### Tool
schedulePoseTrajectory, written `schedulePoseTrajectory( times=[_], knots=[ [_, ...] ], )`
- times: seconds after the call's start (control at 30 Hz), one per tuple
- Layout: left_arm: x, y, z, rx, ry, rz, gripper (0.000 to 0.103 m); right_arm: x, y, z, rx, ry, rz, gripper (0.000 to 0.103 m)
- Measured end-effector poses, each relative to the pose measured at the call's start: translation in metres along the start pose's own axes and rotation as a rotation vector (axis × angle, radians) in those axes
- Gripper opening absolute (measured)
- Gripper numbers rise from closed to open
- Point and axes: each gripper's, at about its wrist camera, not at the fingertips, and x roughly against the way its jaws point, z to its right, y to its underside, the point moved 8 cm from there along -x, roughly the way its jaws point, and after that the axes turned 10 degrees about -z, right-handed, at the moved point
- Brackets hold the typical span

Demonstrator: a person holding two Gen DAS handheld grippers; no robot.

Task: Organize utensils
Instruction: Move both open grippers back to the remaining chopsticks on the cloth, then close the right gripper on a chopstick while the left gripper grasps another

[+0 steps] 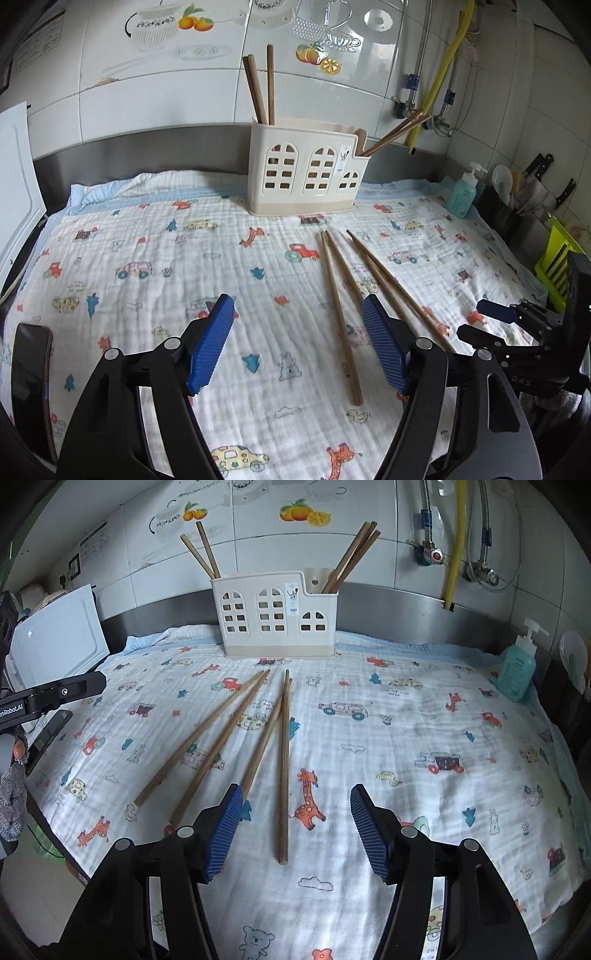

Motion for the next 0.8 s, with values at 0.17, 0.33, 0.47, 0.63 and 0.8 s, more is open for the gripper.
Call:
schedulePoseTrajectory(
  times=[0.17, 0.33, 0.47, 0.63, 0.8],
  knots=[
    [-0.005, 0.01, -0.003, 0.017, -0.005, -0.022, 0.075, -0.013, 0.006, -0.002, -0.006, -0.015, -0.025, 0.059],
    [-0.01, 0.019, -0.006, 0.024, -0.011, -0.044, 0.075, -0.023, 0.009, -0.004, -0.015, -0.031, -0.043, 0.056],
    [-0.013, 0.024, -0.005, 0.024, -0.011, -0.055, 0.075, -0.03, 0.01, -0.004, -0.027, -0.042, -0.055, 0.047],
    [-0.019, 0.032, 0.001, 0.005, -0.007, -0.075, 0.075, -0.035, 0.011, -0.005, -0.028, -0.047, -0.066, 0.037],
    [-0.025, 0.039, 0.008, -0.012, 0.005, -0.096, 0.075, -0.036, 0.01, -0.004, -0.034, -0.044, -0.063, 0.03]
  ],
)
